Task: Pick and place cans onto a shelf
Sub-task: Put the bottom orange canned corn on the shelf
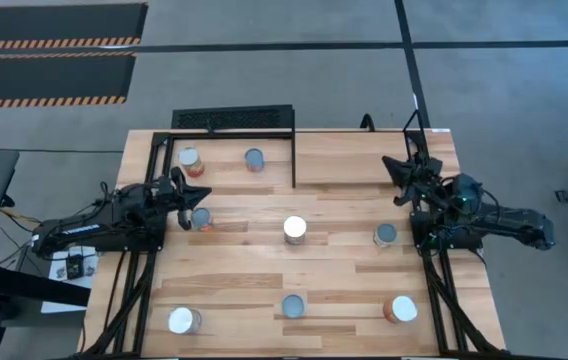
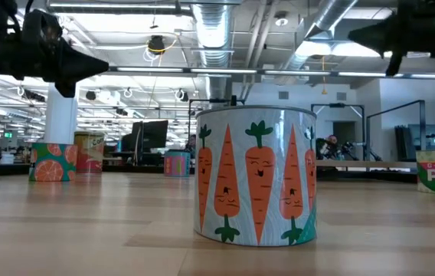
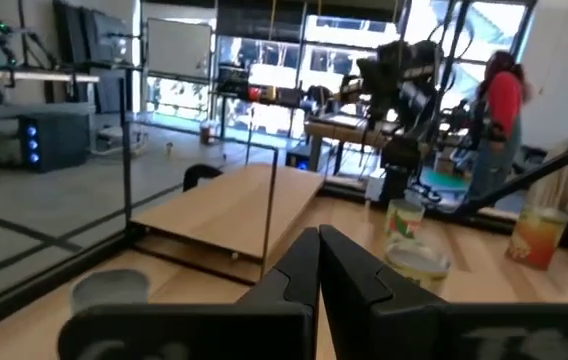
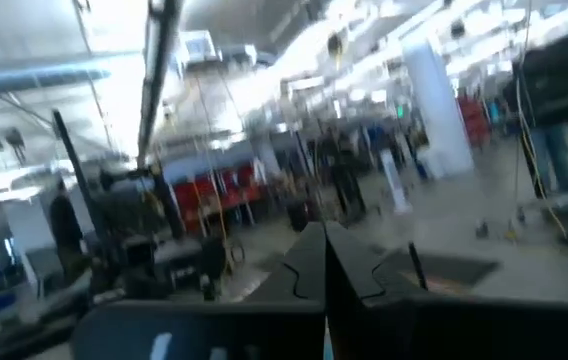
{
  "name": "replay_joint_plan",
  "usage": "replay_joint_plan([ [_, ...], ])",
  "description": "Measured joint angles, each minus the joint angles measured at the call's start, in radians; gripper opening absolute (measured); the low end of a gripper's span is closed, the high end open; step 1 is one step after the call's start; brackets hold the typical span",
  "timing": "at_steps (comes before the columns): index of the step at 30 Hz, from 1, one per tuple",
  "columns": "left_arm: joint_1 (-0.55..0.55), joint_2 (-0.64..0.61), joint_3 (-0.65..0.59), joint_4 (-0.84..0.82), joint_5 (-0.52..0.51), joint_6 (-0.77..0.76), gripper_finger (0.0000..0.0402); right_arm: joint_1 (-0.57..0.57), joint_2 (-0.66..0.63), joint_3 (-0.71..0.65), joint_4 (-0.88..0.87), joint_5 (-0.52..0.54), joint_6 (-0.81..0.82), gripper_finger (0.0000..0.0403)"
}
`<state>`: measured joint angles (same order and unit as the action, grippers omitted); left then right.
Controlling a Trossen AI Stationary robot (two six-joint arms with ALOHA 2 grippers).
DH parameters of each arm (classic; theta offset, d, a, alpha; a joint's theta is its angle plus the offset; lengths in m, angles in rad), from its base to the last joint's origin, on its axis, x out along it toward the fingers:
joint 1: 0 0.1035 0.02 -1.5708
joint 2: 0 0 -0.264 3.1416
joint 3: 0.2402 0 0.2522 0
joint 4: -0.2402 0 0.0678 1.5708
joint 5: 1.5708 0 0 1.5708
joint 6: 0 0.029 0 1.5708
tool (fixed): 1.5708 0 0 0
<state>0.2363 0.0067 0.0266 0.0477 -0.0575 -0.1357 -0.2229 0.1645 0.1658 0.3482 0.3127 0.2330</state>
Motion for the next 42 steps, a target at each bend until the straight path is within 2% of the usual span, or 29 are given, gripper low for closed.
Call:
replay_joint_plan([
  [3, 0.0, 0.0, 0.001, -0.016, -0.024, -0.01, 0.0, 0.009, 0.117, 0.105, 0.064, -0.005, 0.001, 0.001],
  [6, 0.0, 0.0, 0.001, -0.017, -0.051, 0.001, 0.0, 0.001, 0.235, 0.244, 0.008, -0.099, -0.092, 0.0009],
  [13, 0.0, 0.0, 0.002, -0.04, -0.08, -0.065, 0.0, -0.002, 0.537, 0.641, -0.591, -0.103, -0.105, 0.0005],
  [20, 0.001, 0.0, 0.002, -0.042, -0.086, -0.168, 0.0, 0.049, 0.805, 0.868, -0.956, -0.188, -0.002, 0.0003],
  [25, 0.001, 0.0, 0.002, -0.043, -0.11, -0.29, 0.0, 0.123, 0.903, 0.928, -1.105, -0.296, 0.093, 0.0003],
  [29, 0.001, 0.0, 0.003, -0.051, -0.112, -0.31, 0.0, 0.216, 0.937, 0.925, -1.166, -0.392, 0.177, 0.0003],
  [38, 0.001, 0.0, 0.003, -0.049, -0.138, -0.269, 0.0, 0.426, 0.976, 0.925, -1.393, -0.365, 0.396, 0.0003],
  [42, 0.001, 0.0, 0.003, -0.05, -0.138, -0.256, 0.0, 0.579, 0.966, 0.924, -1.458, -0.369, 0.483, 0.0003],
])
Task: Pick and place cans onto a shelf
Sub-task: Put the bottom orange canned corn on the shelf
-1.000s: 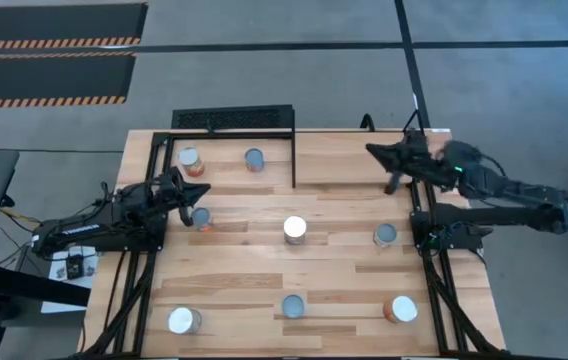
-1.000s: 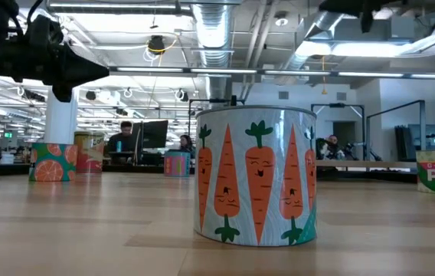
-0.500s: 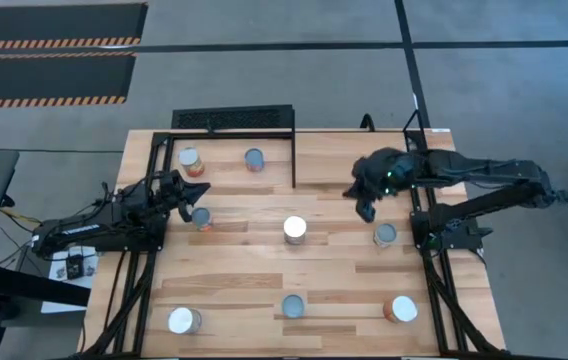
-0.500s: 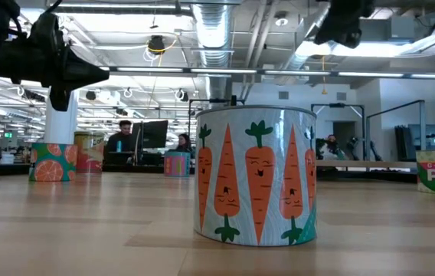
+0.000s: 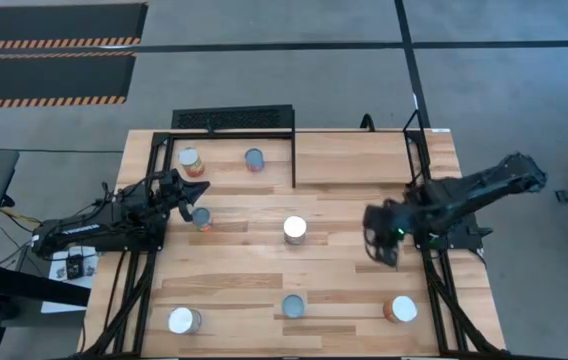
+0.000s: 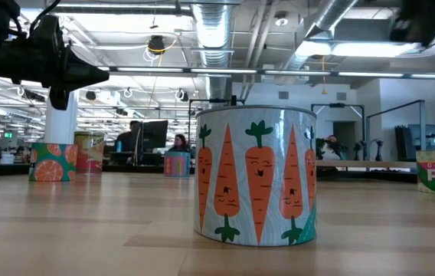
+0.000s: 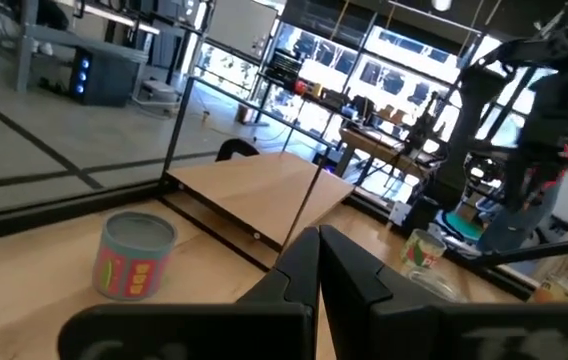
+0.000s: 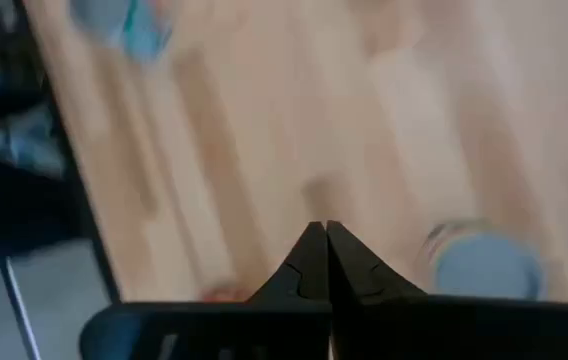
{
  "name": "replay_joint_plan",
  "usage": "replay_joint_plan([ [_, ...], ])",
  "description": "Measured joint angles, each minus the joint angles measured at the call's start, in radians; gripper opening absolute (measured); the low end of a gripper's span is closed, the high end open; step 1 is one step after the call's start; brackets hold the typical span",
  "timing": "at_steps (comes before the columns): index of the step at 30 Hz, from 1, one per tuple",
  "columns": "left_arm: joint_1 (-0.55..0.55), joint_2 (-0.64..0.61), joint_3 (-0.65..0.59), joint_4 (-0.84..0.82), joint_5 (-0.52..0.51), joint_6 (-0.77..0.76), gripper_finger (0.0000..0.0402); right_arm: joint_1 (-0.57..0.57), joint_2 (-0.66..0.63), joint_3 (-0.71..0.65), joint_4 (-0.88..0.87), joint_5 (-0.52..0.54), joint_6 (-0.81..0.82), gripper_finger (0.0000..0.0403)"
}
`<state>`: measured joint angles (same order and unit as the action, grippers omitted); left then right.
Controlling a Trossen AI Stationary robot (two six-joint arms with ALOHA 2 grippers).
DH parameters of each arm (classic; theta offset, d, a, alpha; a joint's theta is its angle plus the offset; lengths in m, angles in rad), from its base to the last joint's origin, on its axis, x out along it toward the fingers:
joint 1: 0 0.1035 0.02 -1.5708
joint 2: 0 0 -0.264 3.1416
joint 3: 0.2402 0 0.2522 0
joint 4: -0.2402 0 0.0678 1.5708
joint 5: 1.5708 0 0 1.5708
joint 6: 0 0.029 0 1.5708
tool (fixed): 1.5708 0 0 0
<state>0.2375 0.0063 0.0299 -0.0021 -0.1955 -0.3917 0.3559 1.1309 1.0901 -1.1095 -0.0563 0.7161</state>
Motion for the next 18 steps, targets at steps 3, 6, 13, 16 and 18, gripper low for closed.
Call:
replay_joint_plan([
  [3, 0.0, 0.0, 0.0, 0.0, -0.003, 0.046, 0.0, 0.12, 0.001, -0.008, 0.001, -0.01, 0.123, 0.0003],
  [6, 0.0, 0.0, 0.0, 0.003, -0.029, 0.049, 0.0, 0.251, 0.002, -0.026, 0.079, -0.024, 0.305, 0.0007],
  [13, 0.0, 0.0, 0.0, 0.003, -0.029, 0.048, 0.0, 0.503, 0.079, -0.03, 0.251, 0.005, 0.666, 0.004],
  [16, 0.0, 0.0, 0.0, 0.003, -0.029, 0.047, 0.0, 0.577, 0.144, -0.029, 0.293, -0.023, 0.731, 0.0046],
  [18, 0.0, 0.0, 0.0, 0.003, -0.029, 0.047, 0.0, 0.607, 0.185, -0.03, 0.279, -0.069, 0.763, 0.0042],
])
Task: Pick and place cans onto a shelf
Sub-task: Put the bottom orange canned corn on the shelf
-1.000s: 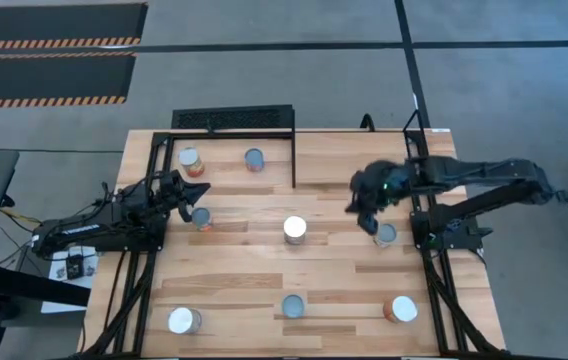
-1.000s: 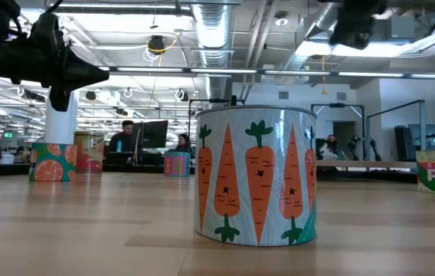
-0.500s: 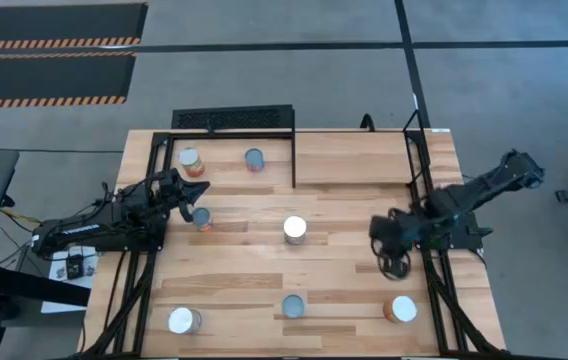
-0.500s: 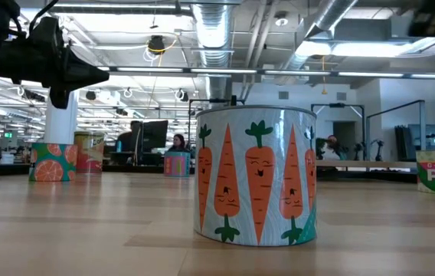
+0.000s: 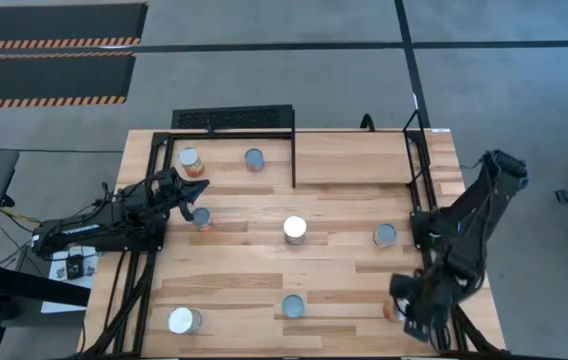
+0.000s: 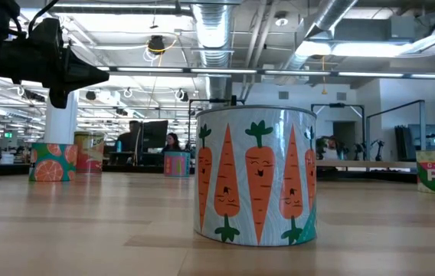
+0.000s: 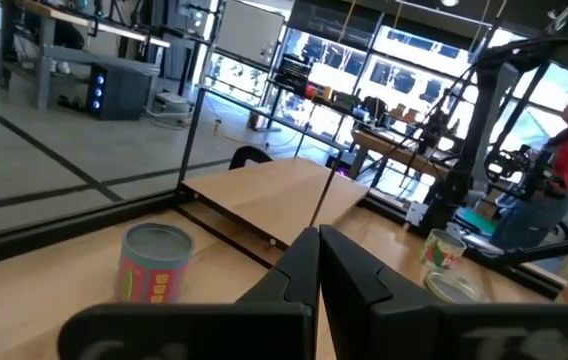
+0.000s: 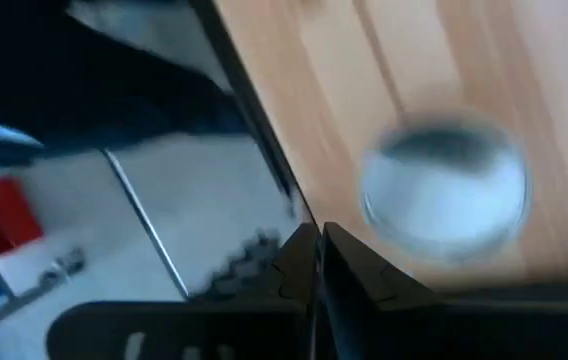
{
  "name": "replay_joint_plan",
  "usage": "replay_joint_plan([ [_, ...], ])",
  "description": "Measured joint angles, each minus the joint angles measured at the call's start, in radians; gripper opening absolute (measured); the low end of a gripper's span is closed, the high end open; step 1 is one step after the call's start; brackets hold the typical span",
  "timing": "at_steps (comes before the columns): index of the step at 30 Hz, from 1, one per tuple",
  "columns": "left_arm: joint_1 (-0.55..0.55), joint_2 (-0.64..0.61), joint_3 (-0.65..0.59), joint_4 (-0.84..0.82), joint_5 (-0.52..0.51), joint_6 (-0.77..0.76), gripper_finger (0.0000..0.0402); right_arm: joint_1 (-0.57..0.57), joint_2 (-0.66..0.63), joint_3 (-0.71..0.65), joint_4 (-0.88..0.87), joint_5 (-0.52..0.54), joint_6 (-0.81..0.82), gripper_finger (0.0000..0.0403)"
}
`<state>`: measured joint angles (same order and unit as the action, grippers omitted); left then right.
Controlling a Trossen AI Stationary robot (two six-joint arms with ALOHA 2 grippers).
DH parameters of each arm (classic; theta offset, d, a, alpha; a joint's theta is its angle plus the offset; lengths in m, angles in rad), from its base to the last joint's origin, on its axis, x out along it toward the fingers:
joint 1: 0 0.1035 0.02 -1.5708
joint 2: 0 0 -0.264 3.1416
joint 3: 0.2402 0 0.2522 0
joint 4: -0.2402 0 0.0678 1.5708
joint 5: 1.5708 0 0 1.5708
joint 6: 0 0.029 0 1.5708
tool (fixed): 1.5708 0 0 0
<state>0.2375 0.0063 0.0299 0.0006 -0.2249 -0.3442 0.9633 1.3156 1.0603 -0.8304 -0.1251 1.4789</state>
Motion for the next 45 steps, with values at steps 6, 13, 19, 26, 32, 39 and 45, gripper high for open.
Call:
replay_joint_plan([
  [6, 0.0, 0.0, 0.0, 0.0, -0.009, 0.037, 0.0, 0.02, 0.065, 0.0, -0.039, -0.003, 0.04, 0.0007],
  [13, 0.0, 0.0, 0.0, 0.001, -0.018, 0.023, 0.0, -0.052, 0.109, 0.0, -0.13, 0.013, -0.072, 0.0013],
  [19, 0.0, 0.0, 0.0, 0.001, -0.023, 0.019, 0.0, -0.101, 0.14, 0.0, -0.141, -0.009, -0.166, 0.0006],
  [26, 0.0, 0.0, 0.0, 0.002, -0.026, 0.021, 0.0, -0.151, 0.144, 0.0, -0.131, 0.027, -0.205, 0.0012],
  [32, 0.0, 0.0, 0.0, 0.002, -0.028, 0.037, 0.0, -0.189, 0.121, 0.0, -0.134, 0.099, -0.21, 0.0011],
  [39, 0.0, 0.0, 0.0, 0.004, -0.044, 0.038, 0.0, -0.199, 0.085, 0.011, -0.132, 0.113, -0.221, 0.0019],
  [45, 0.0, 0.0, 0.0, 0.004, -0.045, 0.038, 0.0, -0.128, 0.097, 0.068, -0.117, 0.109, -0.231, 0.0072],
])
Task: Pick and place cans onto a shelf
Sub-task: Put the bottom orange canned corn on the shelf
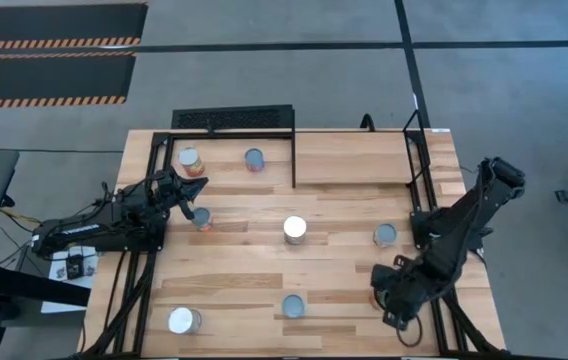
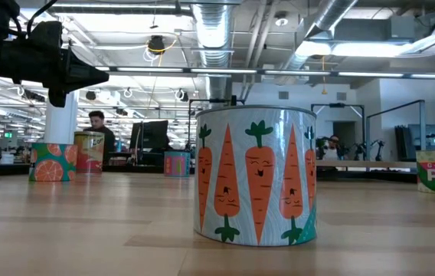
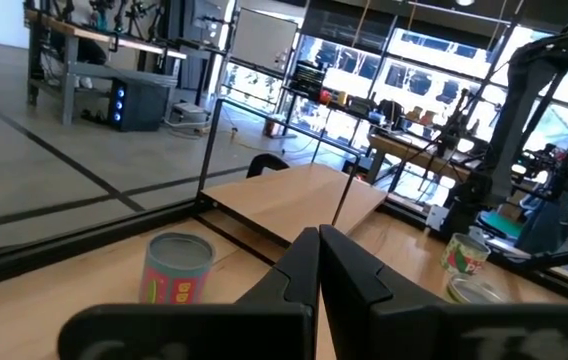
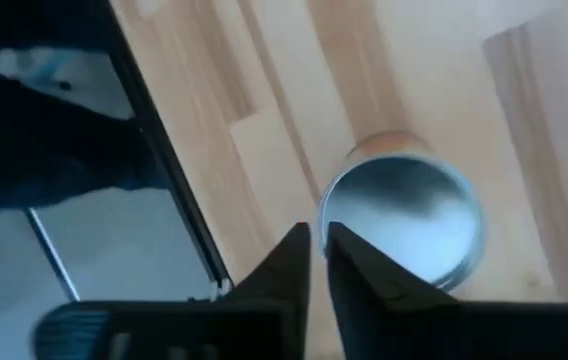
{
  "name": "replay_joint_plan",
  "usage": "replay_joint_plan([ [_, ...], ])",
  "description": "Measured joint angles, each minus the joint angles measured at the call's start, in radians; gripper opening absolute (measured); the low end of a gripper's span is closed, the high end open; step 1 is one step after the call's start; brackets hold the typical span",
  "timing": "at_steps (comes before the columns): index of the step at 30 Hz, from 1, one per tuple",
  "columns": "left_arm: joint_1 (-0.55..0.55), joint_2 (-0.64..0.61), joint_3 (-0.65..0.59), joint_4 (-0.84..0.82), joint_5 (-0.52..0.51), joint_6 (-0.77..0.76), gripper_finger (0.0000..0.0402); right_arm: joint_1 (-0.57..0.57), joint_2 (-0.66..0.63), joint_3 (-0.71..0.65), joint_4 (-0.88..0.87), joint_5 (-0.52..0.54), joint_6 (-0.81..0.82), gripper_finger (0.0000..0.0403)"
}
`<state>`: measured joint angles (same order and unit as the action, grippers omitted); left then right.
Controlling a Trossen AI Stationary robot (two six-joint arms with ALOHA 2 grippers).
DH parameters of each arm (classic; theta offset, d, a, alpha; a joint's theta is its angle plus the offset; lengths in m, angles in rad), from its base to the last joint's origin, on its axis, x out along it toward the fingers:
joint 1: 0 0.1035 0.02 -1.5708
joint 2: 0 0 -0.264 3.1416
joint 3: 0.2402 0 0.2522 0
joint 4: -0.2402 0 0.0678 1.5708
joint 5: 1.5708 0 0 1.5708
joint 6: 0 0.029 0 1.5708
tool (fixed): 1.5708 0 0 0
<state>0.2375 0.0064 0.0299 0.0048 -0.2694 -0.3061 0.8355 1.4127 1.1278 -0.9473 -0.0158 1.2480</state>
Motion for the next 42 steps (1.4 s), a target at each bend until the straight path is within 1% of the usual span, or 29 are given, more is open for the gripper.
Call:
replay_joint_plan([
  [4, 0.0, 0.0, 0.0, 0.0, 0.0, 0.0, 0.0, 0.034, 0.054, 0.013, 0.015, -0.007, 0.0, 0.0114],
  [8, 0.0, 0.0, 0.0, 0.0, 0.0, 0.0, 0.0, 0.048, 0.11, 0.032, 0.005, -0.005, 0.0, 0.0144],
  [11, 0.0, 0.0, 0.0, 0.0, 0.0, 0.0, 0.0, 0.049, 0.154, 0.057, -0.03, 0.012, 0.0, 0.0153],
  [14, 0.0, 0.0, 0.0, 0.0, 0.0, 0.0, 0.0, 0.049, 0.191, 0.08, -0.095, 0.029, -0.001, 0.0153],
  [18, 0.0, 0.0, 0.0, 0.0, 0.0, 0.0, 0.0, 0.049, 0.227, 0.108, -0.127, 0.049, -0.002, 0.0137],
  [21, 0.0, 0.0, 0.0, 0.0, 0.0, 0.0, 0.0, 0.049, 0.245, 0.11, -0.124, 0.052, -0.003, 0.0116],
  [24, 0.0, 0.0, 0.0, 0.0, 0.0, 0.0, 0.0, 0.047, 0.253, 0.109, -0.127, 0.049, -0.003, 0.0081],
  [28, 0.0, 0.0, 0.0, 0.0, -0.001, 0.0, 0.0, 0.027, 0.237, 0.108, -0.113, 0.049, -0.041, 0.0017],
  [29, 0.0, 0.0, 0.0, 0.0, -0.002, 0.0, 0.0, 0.022, 0.229, 0.106, -0.114, 0.06, -0.05, 0.0011],
  [33, 0.0, 0.0, 0.0, 0.001, -0.007, 0.014, 0.0, -0.012, 0.201, 0.1, -0.12, 0.092, -0.056, 0.001],
  [36, 0.0, 0.0, 0.0, 0.001, -0.007, 0.01, 0.0, -0.055, 0.152, 0.1, -0.117, 0.112, -0.105, 0.0005],
  [39, 0.0, 0.0, 0.0, 0.001, -0.008, 0.01, 0.0, -0.118, 0.095, 0.1, -0.118, 0.139, -0.161, 0.0004],
  [42, 0.0, 0.0, 0.0, 0.001, -0.008, 0.01, 0.0, -0.204, 0.028, 0.101, -0.114, 0.168, -0.239, 0.0003],
])
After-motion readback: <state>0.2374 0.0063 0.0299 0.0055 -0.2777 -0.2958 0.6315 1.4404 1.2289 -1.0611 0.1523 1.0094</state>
